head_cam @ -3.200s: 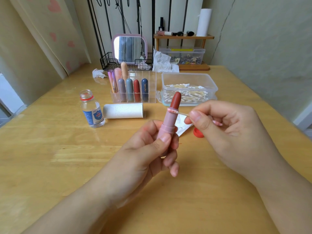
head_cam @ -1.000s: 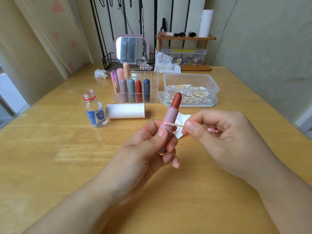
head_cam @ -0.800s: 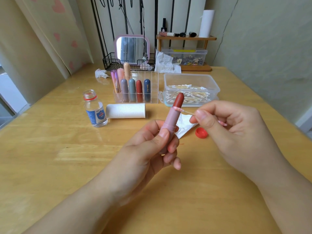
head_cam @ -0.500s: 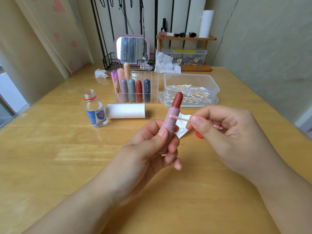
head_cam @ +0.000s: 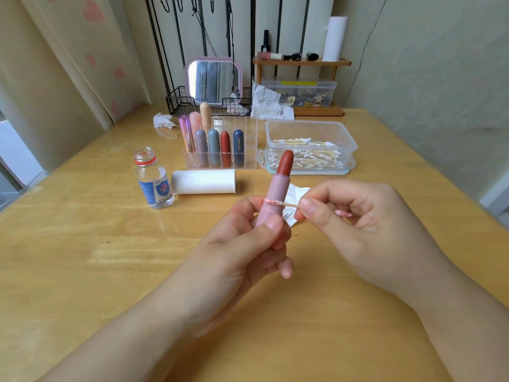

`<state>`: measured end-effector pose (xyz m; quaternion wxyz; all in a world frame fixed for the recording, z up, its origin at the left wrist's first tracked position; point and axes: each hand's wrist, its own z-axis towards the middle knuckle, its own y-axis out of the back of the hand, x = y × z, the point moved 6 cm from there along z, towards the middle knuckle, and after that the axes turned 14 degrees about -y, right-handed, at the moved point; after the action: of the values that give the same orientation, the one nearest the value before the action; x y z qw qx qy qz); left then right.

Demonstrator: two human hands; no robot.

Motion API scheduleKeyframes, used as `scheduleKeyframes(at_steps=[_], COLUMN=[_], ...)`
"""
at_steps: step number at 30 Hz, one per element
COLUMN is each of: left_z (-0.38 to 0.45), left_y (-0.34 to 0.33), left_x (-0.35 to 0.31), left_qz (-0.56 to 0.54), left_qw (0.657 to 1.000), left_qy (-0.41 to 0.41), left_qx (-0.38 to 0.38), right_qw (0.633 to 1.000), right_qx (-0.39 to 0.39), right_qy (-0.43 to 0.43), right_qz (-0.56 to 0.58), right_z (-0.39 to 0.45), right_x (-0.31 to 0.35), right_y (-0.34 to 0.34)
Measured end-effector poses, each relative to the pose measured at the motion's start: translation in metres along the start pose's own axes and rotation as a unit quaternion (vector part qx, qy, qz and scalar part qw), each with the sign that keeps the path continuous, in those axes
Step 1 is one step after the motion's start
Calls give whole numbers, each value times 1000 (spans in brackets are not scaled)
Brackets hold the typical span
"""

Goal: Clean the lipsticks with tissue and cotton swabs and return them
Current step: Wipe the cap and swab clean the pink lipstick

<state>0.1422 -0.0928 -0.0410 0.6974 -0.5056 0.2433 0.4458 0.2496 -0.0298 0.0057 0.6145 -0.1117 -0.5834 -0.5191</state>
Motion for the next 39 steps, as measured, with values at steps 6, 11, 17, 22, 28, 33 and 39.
scheduleKeyframes(at_steps=[6,11,17,22,28,33,39], left_z=[0,-1,-1,0,-1,-1,-1], left_y=[1,0,0,0,0,0,-1], left_x=[-2,-1,-3,-4,-3,-4,-4], left_qz=[45,50,47,42,45,33,39], left_qw=[999,999,999,999,999,999,999], left_qy=[-6,-4,-8,-8,-5,-7,-1], left_qx=[-8,-10,-18,-20,-22,-23,-22], right_qw=[1000,998,1000,1000,998,1000,998], right_qx=[-20,-59,-28,-14,-61,0,-65], right_qy=[-7,-4,-11,-8,4,-2,10], right_qz=[12,28,9,2,15,2,21], right_z=[0,0,-1,-1,0,-1,0], right_x=[0,3,3,1,2,2,4], right_y=[3,11,5,4,13,2,14])
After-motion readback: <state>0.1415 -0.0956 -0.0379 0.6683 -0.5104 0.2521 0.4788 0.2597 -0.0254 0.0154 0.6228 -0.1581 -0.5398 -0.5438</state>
